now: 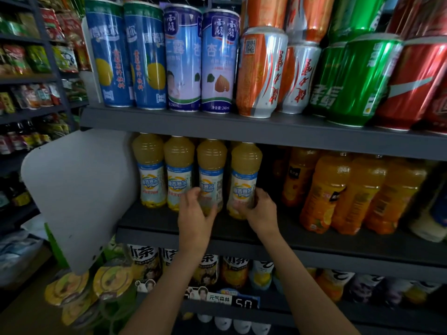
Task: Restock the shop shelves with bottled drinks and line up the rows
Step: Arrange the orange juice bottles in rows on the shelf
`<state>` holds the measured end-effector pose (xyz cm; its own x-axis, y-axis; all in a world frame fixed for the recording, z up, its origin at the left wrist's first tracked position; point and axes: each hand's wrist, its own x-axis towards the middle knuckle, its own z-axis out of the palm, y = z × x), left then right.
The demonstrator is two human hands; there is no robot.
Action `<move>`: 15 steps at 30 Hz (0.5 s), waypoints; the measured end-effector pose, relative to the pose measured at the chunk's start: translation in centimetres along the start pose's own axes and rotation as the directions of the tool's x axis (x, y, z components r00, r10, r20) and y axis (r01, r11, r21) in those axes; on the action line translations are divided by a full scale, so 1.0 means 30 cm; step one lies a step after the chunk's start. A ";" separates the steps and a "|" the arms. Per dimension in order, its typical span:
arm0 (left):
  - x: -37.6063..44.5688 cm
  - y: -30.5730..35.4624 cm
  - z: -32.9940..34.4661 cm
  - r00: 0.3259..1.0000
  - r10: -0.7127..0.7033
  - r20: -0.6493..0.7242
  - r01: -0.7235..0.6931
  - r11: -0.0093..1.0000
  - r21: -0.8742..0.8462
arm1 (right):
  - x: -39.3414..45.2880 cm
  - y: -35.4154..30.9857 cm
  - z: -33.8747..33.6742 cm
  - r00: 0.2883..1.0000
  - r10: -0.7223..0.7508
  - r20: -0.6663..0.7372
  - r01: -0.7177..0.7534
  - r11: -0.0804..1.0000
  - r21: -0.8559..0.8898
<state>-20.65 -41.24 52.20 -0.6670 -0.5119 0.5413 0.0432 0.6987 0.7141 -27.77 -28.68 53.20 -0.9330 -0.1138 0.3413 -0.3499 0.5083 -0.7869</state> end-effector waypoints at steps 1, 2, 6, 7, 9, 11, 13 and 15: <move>0.008 -0.010 0.003 0.999 -0.026 0.029 0.026 0.999 0.025 | 0.002 -0.004 0.011 0.999 -0.003 -0.036 0.002 1.000 -0.008; 0.017 -0.013 0.009 0.996 -0.056 0.075 0.053 0.997 0.047 | 0.000 -0.009 0.022 0.998 -0.006 -0.066 0.005 1.000 -0.020; 0.046 0.004 0.046 0.984 -0.123 0.129 0.115 0.991 0.074 | -0.017 -0.014 0.048 0.993 -0.025 -0.117 0.020 0.999 -0.043; 0.052 0.006 0.049 0.984 -0.138 0.115 0.128 0.988 0.089 | -0.017 -0.010 0.049 0.993 -0.030 -0.117 0.024 0.998 -0.052; 0.066 0.003 0.049 0.983 -0.149 0.107 0.134 0.981 0.139 | -0.015 -0.002 0.048 0.993 -0.038 -0.108 0.030 0.997 -0.069; 0.078 -0.004 0.046 0.980 -0.159 0.120 0.136 0.975 0.176 | -0.014 0.002 0.047 0.994 -0.041 -0.103 0.034 0.997 -0.075; 0.081 -0.003 0.045 0.977 -0.167 0.129 0.142 0.973 0.183 | -0.014 -0.001 0.045 0.994 -0.050 -0.102 0.041 0.996 -0.084; 0.079 0.002 0.047 0.978 -0.165 0.127 0.140 0.972 0.188 | -0.010 -0.005 0.041 0.994 -0.051 -0.096 0.043 0.995 -0.088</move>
<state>-23.27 -41.71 52.88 -0.7542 -0.5525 0.3549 -0.1909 0.7017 0.6865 -27.53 -29.78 52.59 -0.9016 -0.0575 0.4287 -0.3807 0.5760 -0.7234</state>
